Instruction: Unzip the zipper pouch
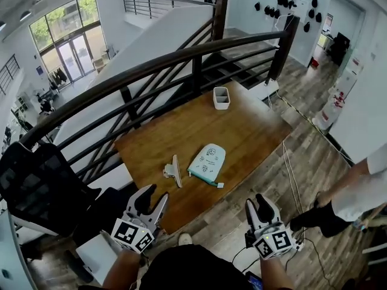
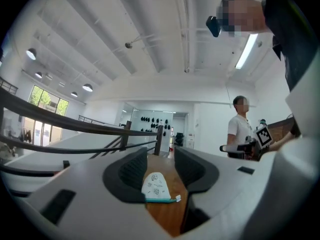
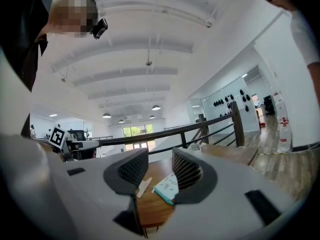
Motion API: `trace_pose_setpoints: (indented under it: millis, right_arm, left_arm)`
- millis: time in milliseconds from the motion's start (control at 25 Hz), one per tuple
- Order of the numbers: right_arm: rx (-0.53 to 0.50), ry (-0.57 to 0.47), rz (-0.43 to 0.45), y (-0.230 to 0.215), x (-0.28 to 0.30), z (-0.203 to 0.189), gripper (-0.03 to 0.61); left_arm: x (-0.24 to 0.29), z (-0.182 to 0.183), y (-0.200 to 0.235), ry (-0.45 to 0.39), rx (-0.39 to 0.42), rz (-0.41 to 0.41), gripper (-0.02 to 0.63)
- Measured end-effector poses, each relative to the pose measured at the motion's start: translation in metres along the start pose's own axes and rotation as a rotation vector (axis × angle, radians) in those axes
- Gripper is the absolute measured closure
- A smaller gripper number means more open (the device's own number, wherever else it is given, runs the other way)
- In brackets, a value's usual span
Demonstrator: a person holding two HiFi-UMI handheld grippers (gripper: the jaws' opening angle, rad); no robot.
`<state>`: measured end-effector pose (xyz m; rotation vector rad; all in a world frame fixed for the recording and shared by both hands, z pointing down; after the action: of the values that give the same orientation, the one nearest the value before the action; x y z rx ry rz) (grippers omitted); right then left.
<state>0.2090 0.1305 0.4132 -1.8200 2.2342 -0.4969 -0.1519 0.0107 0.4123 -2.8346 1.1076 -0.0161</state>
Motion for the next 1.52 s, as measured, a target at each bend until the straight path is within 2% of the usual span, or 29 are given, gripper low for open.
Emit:
trace_pose_setpoints:
  millis: [160,600,760,1040,1320,1520]
  right_arm:
    - [-0.011,0.019,0.0,0.009,0.021,-0.005,0.434]
    - [-0.033,0.176,0.039,0.004,0.084,-0.03,0.449]
    - [-0.033,0.244,0.083,-0.005,0.116,-0.035,0.451]
    - [-0.12,0.372,0.193,-0.025,0.174,-0.043,0.456]
    - [-0.206,0.591,0.251,-0.04,0.225,-0.078,0.466]
    - [-0.24,0.711,0.284,-0.047,0.247,-0.105,0.465]
  left_arm:
    - [0.007,-0.004,0.012,-0.006,0.026,-0.017,0.436]
    - [0.02,-0.022,0.036,0.018,-0.036,0.018,0.437]
    - [0.025,-0.027,0.043,0.028,-0.065,0.065,0.437]
    - [0.038,-0.027,0.048,0.066,-0.057,0.144,0.437]
    - [0.026,-0.04,0.049,0.126,-0.099,0.265,0.437]
    - [0.021,-0.045,0.043,0.156,-0.105,0.311,0.437]
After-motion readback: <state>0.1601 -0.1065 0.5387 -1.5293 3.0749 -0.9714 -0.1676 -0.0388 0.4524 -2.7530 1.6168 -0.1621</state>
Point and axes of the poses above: the fingertips, and each gripper's own axes: x forward along the fingers, y to its left, z out of its top, the point moved 10 cm from there along -x, backward along the fingers, and after that the axes turned 13 degrees about x, right-handed, at the moved point
